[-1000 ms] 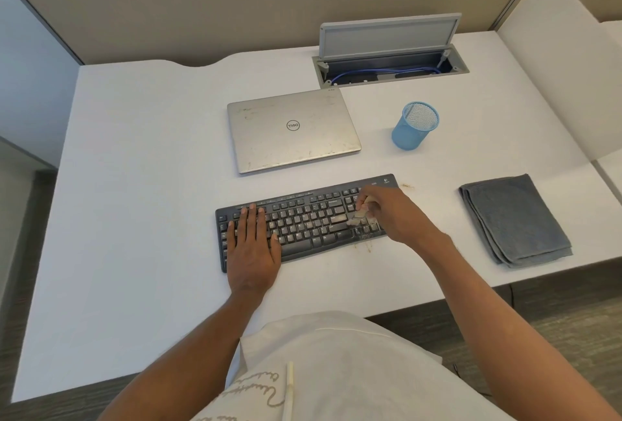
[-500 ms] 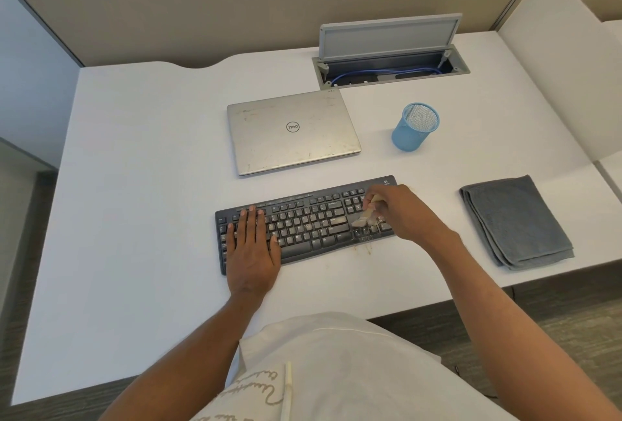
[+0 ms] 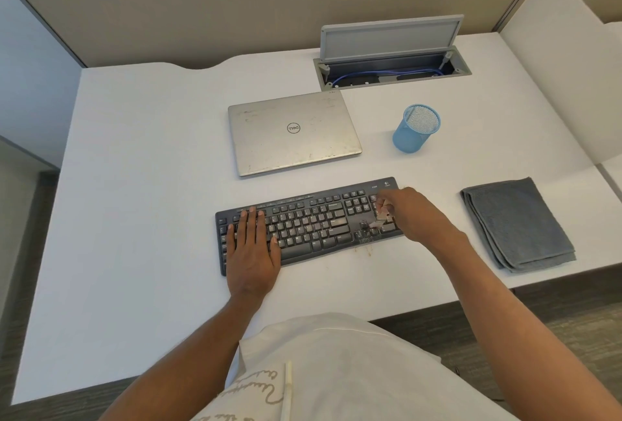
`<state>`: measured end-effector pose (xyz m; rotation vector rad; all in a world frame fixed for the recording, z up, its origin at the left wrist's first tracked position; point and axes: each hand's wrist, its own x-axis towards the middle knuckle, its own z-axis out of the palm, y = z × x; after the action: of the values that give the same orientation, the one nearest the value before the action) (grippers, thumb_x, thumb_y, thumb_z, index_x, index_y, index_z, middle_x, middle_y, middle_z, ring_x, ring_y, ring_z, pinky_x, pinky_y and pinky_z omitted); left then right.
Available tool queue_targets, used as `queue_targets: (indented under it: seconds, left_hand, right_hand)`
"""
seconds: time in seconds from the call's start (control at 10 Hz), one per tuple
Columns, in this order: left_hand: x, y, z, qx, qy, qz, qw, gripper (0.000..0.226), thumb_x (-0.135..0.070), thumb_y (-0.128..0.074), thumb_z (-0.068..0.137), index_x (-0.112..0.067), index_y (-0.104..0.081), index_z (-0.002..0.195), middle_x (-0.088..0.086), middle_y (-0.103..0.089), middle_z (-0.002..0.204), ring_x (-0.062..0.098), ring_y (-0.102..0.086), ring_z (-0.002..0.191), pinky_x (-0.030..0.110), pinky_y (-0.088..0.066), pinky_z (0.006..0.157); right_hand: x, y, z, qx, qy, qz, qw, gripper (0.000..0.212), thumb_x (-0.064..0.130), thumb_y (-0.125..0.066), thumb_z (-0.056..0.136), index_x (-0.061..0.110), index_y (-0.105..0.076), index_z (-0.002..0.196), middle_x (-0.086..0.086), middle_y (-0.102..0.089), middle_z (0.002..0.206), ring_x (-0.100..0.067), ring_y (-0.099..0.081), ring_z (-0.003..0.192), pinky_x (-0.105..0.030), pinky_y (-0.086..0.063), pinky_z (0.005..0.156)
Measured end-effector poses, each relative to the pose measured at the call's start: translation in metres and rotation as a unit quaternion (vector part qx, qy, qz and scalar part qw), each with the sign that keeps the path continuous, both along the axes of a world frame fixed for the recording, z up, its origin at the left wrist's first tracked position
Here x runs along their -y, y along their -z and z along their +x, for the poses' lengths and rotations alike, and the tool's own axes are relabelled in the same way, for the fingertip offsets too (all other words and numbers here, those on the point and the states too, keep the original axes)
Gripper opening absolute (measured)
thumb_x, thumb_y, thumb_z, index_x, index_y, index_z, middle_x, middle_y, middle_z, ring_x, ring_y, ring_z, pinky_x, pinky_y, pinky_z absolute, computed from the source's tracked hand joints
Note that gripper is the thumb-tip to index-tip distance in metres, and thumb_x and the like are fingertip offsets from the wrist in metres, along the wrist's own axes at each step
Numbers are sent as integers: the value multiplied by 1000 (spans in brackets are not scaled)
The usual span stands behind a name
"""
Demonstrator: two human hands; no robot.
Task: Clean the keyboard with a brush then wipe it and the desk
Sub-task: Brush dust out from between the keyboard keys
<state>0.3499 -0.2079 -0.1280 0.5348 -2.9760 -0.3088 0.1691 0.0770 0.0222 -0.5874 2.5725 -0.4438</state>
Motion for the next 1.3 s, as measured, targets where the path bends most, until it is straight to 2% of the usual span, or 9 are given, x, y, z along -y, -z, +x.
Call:
queue_targets:
  seconds: [0.1, 0.2, 0.3, 0.6, 0.8, 0.9, 1.1, 1.2, 1.3]
  left_hand:
    - [0, 0, 0, 2, 1, -2, 1000, 66, -41, -21, 110, -7, -30, 166, 12, -29, 173, 29, -22, 162, 54, -13, 132]
    - [0, 0, -1, 4, 1, -4, 1000, 66, -41, -20, 110, -7, -30, 166, 12, -29, 173, 29, -22, 162, 54, -14, 132]
    - [0, 0, -1, 3, 1, -4, 1000, 66, -41, -21, 110, -7, -31, 165, 13, -30, 173, 29, -23, 162, 54, -14, 132]
    - [-1, -1, -1, -9, -1, 1, 1000, 65, -39, -24, 110, -6, -33, 164, 14, -32, 172, 30, -25, 161, 55, -16, 132]
    - [-1, -1, 0, -13, 0, 3, 1000, 66, -39, -23, 109, -5, -34, 164, 14, -32, 172, 30, -25, 161, 55, -16, 132]
    - [-1, -1, 0, -13, -1, 3, 1000, 66, -40, -22, 109, -5, -34, 164, 14, -31, 172, 30, -24, 161, 54, -14, 132]
    - [-1, -1, 0, -18, -2, 3, 1000, 65, -40, -23, 110, -5, -34, 164, 14, -33, 171, 30, -26, 161, 55, -16, 132]
    - [-2, -1, 0, -18, -1, 1, 1000, 65, -39, -23, 110, -5, -35, 164, 14, -32, 171, 30, -25, 161, 55, -16, 132]
    - [-1, -1, 0, -16, -1, 0, 1000, 66, -40, -22, 110, -5, -34, 164, 14, -32, 172, 30, -25, 161, 55, -15, 132]
  right_hand:
    - [5, -3, 2, 5, 7, -25, 1000, 27, -9, -51, 95, 13, -67, 98, -4, -65, 81, -9, -49, 60, -20, -36, 49]
    - [14, -1, 10, 35, 8, -92, 995, 30, -1, -47, 98, 22, -67, 96, -1, -69, 82, -23, -64, 71, -39, -50, 60]
    - [16, 6, 13, 37, -13, -82, 996, 29, 2, -49, 99, 26, -66, 97, -2, -70, 87, -27, -66, 77, -45, -54, 66]
    - [0, 3, 2, -25, 3, 13, 1000, 30, -8, -54, 92, 18, -64, 103, -1, -63, 87, -10, -49, 63, -29, -35, 54]
    - [19, 0, 4, 13, 66, -120, 990, 26, -4, -47, 98, 15, -65, 96, -11, -64, 89, -20, -51, 64, -35, -40, 57]
    - [23, 4, 5, 49, 62, -128, 989, 32, -6, -47, 93, 20, -65, 90, -14, -65, 89, -21, -50, 69, -40, -39, 58]
    - [12, 6, -1, 8, 26, -32, 999, 35, -14, -48, 86, 18, -60, 93, -8, -63, 84, -17, -54, 65, -30, -37, 53]
    - [8, 1, -3, -6, 49, -47, 998, 29, -9, -48, 94, 16, -61, 95, -9, -65, 93, -12, -54, 61, -30, -39, 50]
    - [14, -1, -1, -7, 58, -93, 994, 26, -3, -46, 98, 17, -62, 95, -11, -64, 93, -24, -56, 65, -39, -44, 55]
